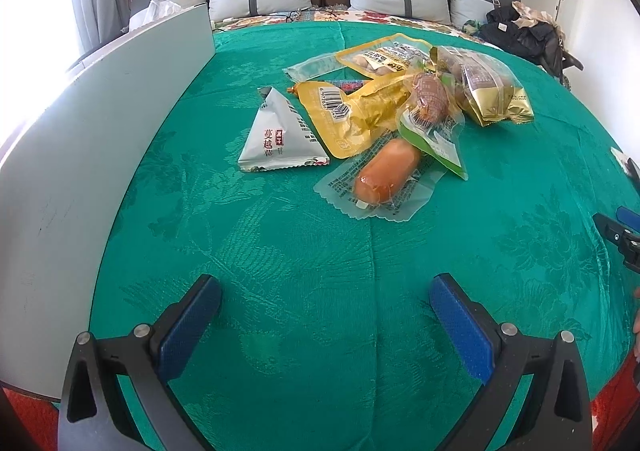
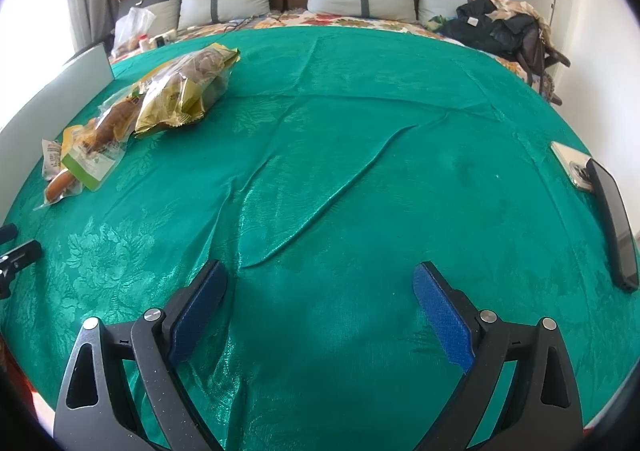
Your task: Organize snacks
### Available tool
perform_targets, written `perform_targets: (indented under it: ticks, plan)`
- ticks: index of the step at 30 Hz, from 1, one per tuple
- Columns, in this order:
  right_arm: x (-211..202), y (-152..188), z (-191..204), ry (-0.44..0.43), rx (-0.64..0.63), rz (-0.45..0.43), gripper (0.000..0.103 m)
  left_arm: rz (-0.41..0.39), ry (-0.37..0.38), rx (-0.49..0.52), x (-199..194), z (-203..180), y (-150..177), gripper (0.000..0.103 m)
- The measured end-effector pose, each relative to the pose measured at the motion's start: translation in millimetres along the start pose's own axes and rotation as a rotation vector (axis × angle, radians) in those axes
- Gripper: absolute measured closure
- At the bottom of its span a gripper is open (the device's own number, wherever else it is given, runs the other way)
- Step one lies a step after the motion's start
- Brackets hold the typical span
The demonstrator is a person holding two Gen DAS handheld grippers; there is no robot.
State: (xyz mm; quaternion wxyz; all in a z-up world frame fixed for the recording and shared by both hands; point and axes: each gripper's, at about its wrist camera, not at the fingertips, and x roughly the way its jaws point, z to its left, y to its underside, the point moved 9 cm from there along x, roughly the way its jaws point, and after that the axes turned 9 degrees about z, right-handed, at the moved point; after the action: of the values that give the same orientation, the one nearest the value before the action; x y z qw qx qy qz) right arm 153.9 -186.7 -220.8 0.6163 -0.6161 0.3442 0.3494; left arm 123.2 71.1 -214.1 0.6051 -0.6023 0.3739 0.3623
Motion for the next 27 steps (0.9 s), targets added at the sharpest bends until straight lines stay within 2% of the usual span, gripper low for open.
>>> perform_targets:
  ticks: [17, 27]
  plan:
    - [0.4, -1.0, -0.1, 0.000, 0.000, 0.000, 0.006, -0.029, -0.005, -0.008, -0.1, -0.6, -0.3, 0.000]
    - [0.6, -1.2, -0.2, -0.001, 0.000, 0.000, 0.006, -0.021, -0.017, -0.029, 0.5, 0.1, -0.9, 0.000]
